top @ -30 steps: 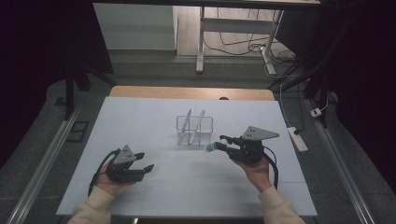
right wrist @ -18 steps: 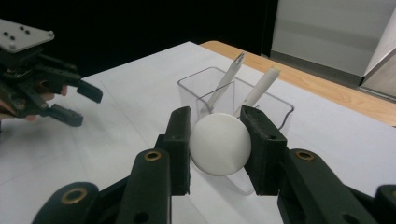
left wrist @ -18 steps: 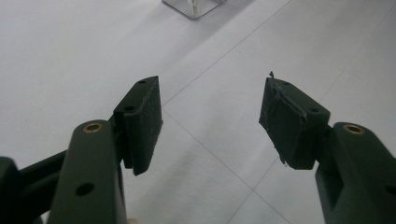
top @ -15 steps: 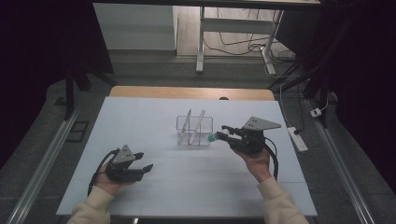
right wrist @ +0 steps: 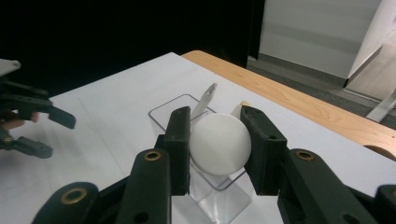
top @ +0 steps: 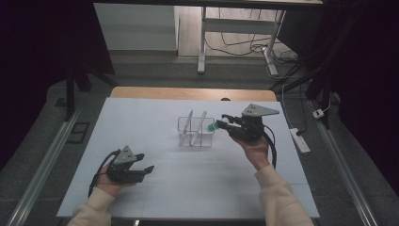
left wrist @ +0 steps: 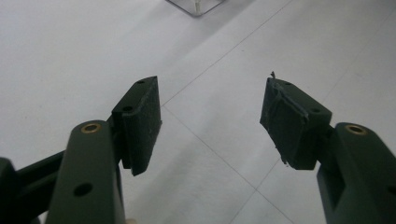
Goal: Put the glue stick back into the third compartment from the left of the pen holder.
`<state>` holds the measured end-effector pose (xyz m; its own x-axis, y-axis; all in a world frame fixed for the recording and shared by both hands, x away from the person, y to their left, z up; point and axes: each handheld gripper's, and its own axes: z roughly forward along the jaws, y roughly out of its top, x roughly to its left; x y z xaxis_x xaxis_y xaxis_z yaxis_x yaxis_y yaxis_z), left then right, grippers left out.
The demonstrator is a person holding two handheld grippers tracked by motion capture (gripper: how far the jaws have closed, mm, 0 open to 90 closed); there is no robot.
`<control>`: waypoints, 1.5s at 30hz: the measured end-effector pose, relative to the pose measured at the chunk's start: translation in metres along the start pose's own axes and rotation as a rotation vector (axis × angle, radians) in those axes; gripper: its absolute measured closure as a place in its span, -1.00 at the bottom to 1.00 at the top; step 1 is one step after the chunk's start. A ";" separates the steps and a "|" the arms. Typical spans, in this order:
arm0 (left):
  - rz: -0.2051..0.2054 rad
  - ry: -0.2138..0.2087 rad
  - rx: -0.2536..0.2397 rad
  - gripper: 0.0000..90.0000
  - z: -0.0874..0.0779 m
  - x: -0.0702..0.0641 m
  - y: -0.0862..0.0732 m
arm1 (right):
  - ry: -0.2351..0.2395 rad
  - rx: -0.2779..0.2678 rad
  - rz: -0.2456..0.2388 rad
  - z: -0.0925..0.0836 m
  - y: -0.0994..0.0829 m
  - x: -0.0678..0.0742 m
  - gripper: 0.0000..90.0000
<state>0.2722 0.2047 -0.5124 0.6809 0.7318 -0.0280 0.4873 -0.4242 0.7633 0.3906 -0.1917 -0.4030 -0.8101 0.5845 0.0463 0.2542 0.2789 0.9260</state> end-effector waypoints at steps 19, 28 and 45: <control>0.008 -0.002 0.010 -0.17 0.001 0.000 0.000 | -0.025 0.128 0.011 0.046 0.000 -0.014 0.23; 0.004 -0.005 0.004 -0.17 0.001 0.001 0.000 | -0.020 0.105 -0.009 0.042 -0.005 -0.008 -0.06; -0.002 -0.003 0.005 -0.17 0.001 0.001 0.000 | -0.011 0.128 -0.021 0.018 -0.029 -0.005 -0.05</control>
<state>0.2732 0.2048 -0.5132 0.6817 0.7310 -0.0315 0.4913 -0.4254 0.7601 0.3966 -0.1891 -0.4372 -0.8104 0.5854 0.0230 0.3033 0.3857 0.8713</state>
